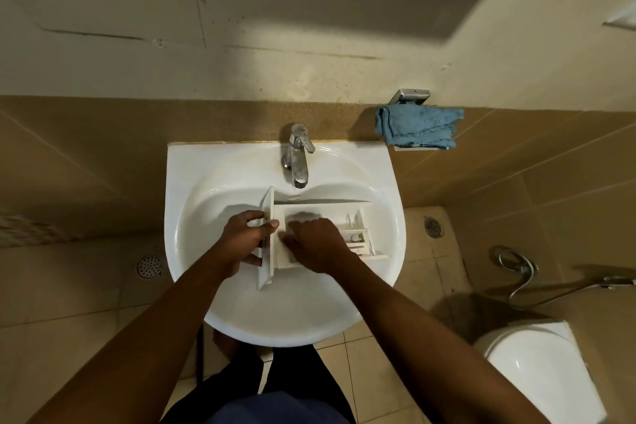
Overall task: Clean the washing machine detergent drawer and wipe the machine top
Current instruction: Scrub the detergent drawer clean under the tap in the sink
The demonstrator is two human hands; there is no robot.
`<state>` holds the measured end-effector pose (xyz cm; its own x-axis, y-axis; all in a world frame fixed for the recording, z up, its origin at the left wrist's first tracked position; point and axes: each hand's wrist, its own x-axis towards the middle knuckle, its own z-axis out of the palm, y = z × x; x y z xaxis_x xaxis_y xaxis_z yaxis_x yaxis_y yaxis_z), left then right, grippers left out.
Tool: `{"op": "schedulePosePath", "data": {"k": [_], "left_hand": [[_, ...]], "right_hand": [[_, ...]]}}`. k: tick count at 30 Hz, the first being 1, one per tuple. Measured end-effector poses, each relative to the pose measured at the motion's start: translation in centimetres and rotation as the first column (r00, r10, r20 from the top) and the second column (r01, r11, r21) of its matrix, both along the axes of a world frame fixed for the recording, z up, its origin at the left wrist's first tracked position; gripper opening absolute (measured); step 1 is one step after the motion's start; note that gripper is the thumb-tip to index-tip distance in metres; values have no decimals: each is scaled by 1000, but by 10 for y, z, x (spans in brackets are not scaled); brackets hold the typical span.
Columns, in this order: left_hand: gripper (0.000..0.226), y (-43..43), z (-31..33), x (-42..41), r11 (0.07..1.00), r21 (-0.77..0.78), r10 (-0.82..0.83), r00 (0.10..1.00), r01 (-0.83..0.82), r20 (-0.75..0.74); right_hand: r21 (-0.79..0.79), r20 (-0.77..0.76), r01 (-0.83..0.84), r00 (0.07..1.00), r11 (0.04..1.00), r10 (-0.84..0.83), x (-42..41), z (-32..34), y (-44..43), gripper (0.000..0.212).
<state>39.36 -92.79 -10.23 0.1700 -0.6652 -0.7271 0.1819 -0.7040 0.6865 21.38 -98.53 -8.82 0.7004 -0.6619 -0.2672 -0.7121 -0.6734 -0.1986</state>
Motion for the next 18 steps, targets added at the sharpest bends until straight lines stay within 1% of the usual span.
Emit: {"op": "schedulePosePath", "data": {"k": [2,4,5,7,8,9,10,11,12,13,14,15,17,18], "left_hand": [[49,3,0,5,1000,3,6,1000,-6,-1],[50,6,2,9,1000,2,14,1000,-14,-7],[50,7,3,10,1000,3,17,1000,-17,-6],[51,9,5,10,1000,0,25,1000,-25,0],[52,10,6,10,1000,-1,30,1000,-30,3],[53,11,6,10,999,-3,36,999,-36,5],[54,12,6,11,999,-4,41,999,-41,7],[54,12,7,11,999,-7,42,999,-42,9],[55,13,7,12,999,-8,40,999,-40,13],[56,13,7,13,999,-8,38,999,-38,18],[56,12,8,12,999,-6,38,999,-38,22],[57,12,9,12,999,-3,39,999,-39,24],[57,12,9,11,999,-3,41,999,-40,25],[57,13,9,12,999,-3,43,999,-43,23]], "right_hand": [[1,-20,20,1000,1000,-20,-11,-3,4,62],[67,-16,104,995,992,-103,-37,-1,-7,67],[90,-18,145,989,985,-144,-50,2,-16,65],[178,-25,246,969,953,-246,-64,8,-35,51],[226,5,303,950,926,-312,-61,12,-42,42],[280,68,372,912,885,-405,-53,16,-48,34],[403,155,476,806,782,-571,-38,21,-52,29],[599,202,534,620,597,-758,-21,27,-56,28],[781,179,489,422,389,-889,-3,30,-60,29],[890,118,396,277,226,-953,14,34,-63,29],[945,58,305,211,122,-976,27,35,-66,30],[973,19,223,188,62,-982,37,34,-67,31],[996,-43,90,157,-29,-987,47,34,-67,32],[996,-59,68,127,-51,-990,50,34,-67,33]]}}
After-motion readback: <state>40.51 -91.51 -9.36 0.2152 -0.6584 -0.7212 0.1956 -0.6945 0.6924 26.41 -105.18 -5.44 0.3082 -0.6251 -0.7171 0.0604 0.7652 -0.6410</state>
